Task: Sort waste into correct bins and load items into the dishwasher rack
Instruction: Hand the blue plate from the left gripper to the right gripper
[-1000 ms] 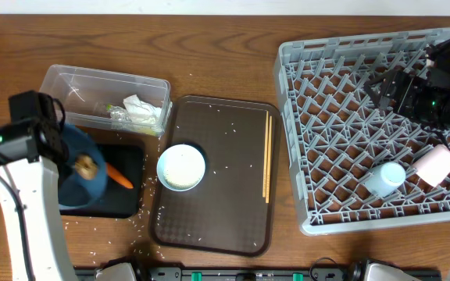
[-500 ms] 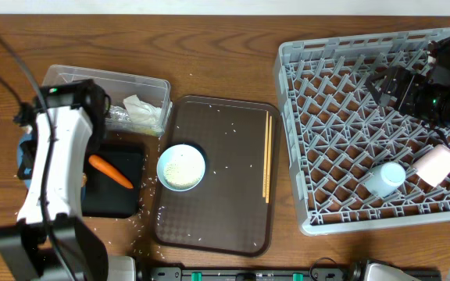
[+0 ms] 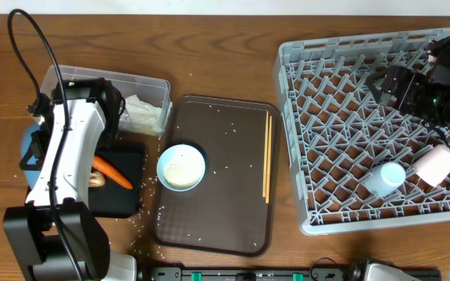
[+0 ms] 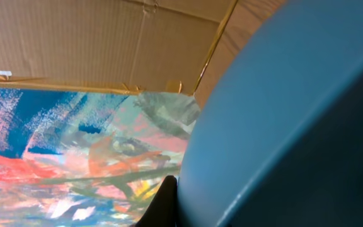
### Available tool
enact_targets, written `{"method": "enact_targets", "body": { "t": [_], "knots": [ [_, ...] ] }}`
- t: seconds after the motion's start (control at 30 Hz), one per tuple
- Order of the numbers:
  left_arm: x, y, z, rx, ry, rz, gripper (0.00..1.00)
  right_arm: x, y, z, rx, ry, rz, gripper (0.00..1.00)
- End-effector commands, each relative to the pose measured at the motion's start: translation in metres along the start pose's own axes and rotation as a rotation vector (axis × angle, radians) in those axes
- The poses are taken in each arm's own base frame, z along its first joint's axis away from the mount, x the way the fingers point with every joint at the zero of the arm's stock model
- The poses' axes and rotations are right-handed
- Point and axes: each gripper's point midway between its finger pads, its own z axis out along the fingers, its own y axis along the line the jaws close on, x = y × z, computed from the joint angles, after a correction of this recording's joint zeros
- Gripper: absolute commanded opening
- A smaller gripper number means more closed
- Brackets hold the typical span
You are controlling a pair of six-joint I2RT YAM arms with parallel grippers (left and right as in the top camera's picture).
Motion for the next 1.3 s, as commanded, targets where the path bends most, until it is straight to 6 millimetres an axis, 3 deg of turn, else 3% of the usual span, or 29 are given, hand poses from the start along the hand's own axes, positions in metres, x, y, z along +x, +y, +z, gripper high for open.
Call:
{"method": "enact_targets", "body": {
  "t": [0.0, 0.1, 0.23, 0.3, 0.4, 0.43, 0.53, 0.6, 0.67, 0.77, 0.87, 0.97, 1.17, 1.2, 1.27],
  "knots": [
    [0.008, 0.007, -0.006, 0.067, 0.028, -0.077, 0.06, 0.006, 0.001, 0.001, -0.001, 0.021, -0.022, 0.96],
    [0.019, 0.004, -0.017, 0.215, 0.074, -0.135, 0.06, 0.007, 0.001, 0.001, -0.003, 0.028, -0.026, 0.96],
    [0.023, -0.005, -0.044, 0.496, 0.069, -0.15, 0.06, 0.009, 0.018, 0.001, -0.092, 0.038, -0.033, 0.96],
    [0.02, -0.014, -0.069, 0.704, 0.038, -0.159, 0.06, 0.01, 0.032, 0.001, -0.157, 0.044, -0.046, 0.95],
    [0.01, -0.026, -0.134, 1.13, -0.051, -0.197, 0.06, 0.015, 0.061, 0.0, -0.284, 0.064, -0.089, 0.92],
    [0.005, -0.025, -0.159, 1.275, -0.092, -0.221, 0.06, 0.018, 0.072, -0.001, -0.323, 0.07, -0.107, 0.92],
    [-0.007, -0.01, -0.204, 1.497, -0.223, -0.26, 0.06, 0.027, 0.11, -0.001, -0.438, 0.091, -0.183, 0.91],
    [-0.01, -0.004, -0.217, 1.53, -0.294, -0.254, 0.06, 0.034, 0.135, 0.0, -0.491, 0.097, -0.236, 0.91],
    [-0.01, -0.005, -0.233, 1.556, -0.366, -0.202, 0.06, 0.044, 0.173, 0.0, -0.571, 0.093, -0.318, 0.91],
    [-0.008, -0.01, -0.239, 1.542, -0.385, -0.171, 0.06, 0.05, 0.197, 0.003, -0.57, 0.068, -0.373, 0.9],
    [-0.004, -0.016, -0.248, 1.56, -0.39, -0.132, 0.06, 0.054, 0.207, 0.011, -0.504, 0.037, -0.396, 0.88],
    [-0.001, -0.018, -0.263, 1.591, -0.421, -0.097, 0.06, 0.068, 0.231, 0.011, -0.537, 0.035, -0.461, 0.85],
    [0.011, -0.021, -0.288, 1.638, -0.477, -0.023, 0.06, 0.077, 0.234, 0.035, -0.407, 0.021, -0.501, 0.78],
    [0.013, -0.022, -0.291, 1.643, -0.482, -0.012, 0.06, 0.081, 0.238, 0.036, -0.42, 0.028, -0.508, 0.76],
    [0.018, -0.024, -0.299, 1.656, -0.496, 0.018, 0.06, 0.086, 0.243, 0.042, -0.428, 0.043, -0.522, 0.59]
  ]
}}
